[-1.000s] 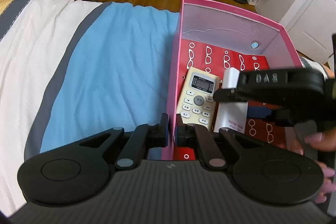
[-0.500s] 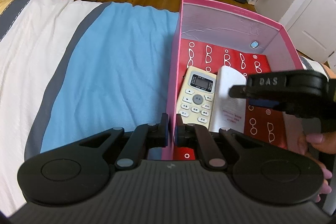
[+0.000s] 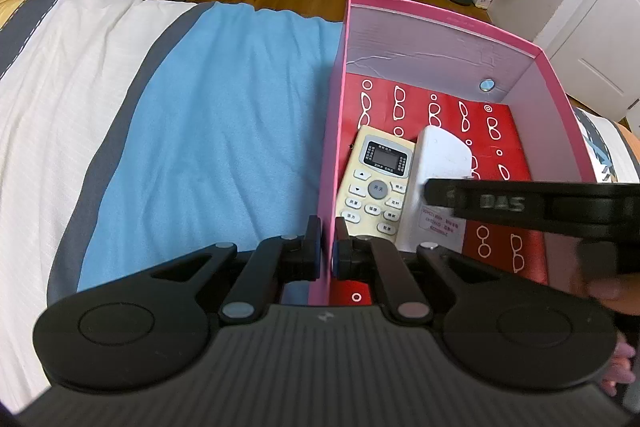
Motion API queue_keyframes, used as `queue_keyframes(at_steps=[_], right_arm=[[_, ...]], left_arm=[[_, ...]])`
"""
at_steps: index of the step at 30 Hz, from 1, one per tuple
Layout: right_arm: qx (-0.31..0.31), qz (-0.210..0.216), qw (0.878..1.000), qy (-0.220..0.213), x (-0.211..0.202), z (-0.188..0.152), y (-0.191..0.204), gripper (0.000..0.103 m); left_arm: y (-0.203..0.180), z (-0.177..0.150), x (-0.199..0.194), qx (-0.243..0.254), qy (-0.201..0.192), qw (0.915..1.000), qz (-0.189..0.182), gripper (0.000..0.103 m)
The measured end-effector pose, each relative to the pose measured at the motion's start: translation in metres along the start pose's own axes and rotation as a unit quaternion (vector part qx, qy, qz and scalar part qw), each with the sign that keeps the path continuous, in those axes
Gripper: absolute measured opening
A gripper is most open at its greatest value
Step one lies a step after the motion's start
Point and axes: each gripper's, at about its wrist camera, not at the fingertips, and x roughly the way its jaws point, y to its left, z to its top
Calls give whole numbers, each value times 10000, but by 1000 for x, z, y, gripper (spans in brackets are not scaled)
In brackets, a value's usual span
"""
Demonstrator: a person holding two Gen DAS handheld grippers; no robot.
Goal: Organize rigid objects
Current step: 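Lower the white remote into the box beside the TCL remote and release, then grasp the flat white card-like item with the right gripper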
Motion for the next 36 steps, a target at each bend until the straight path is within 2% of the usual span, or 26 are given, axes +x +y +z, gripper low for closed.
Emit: queue_keyframes(at_steps=[2,4,11,14,17,20,22,24,26,28,29,32,34,36], right_arm=[[-148,-186,9997,-77,6,-2,9,64],[-326,-313,9989,-154,8,-6,15,67],[-607,-413,9972,-151,11,-4,18,67],[-738,-636,9951,-146,8,-7,16,67],[-330,-447,9984,89,12,-8,8,62],[-66,-397,9992,7,11,-9,6,62],[346,-68,9994,-16,8,-7,-1,62],[992,543,9934,197,3,-5,-18,63],[1257,1066,9859,276,-9,-6,-30,62],[1091,1361,9842,290,-28,-12,-34,63],[768,1580,9841,276,-44,-18,-32,62],[51,1856,9826,-91,-97,-38,-32,62],[-325,1878,9812,-288,-129,-47,-41,62],[-424,1749,9828,-414,-152,-51,-65,63]], left_arm=[[0,0,0,3,0,10000,3,4],[0,0,0,13,-2,10000,-2,4],[2,0,1,-2,2,10000,-28,5],[2,0,0,-12,-2,10000,-48,5],[2,0,1,6,-6,10000,-35,5],[2,0,1,2,0,10000,-22,5],[2,1,2,-14,16,10000,-32,5],[1,1,2,-14,25,10000,-23,5],[1,1,2,-7,27,10000,-21,5],[1,1,3,-1,28,10000,-7,5],[1,1,3,-2,29,10000,-4,5],[1,1,4,7,40,10000,20,5],[0,2,5,-2,49,10000,51,5],[-1,2,6,-25,67,9999,81,5]])
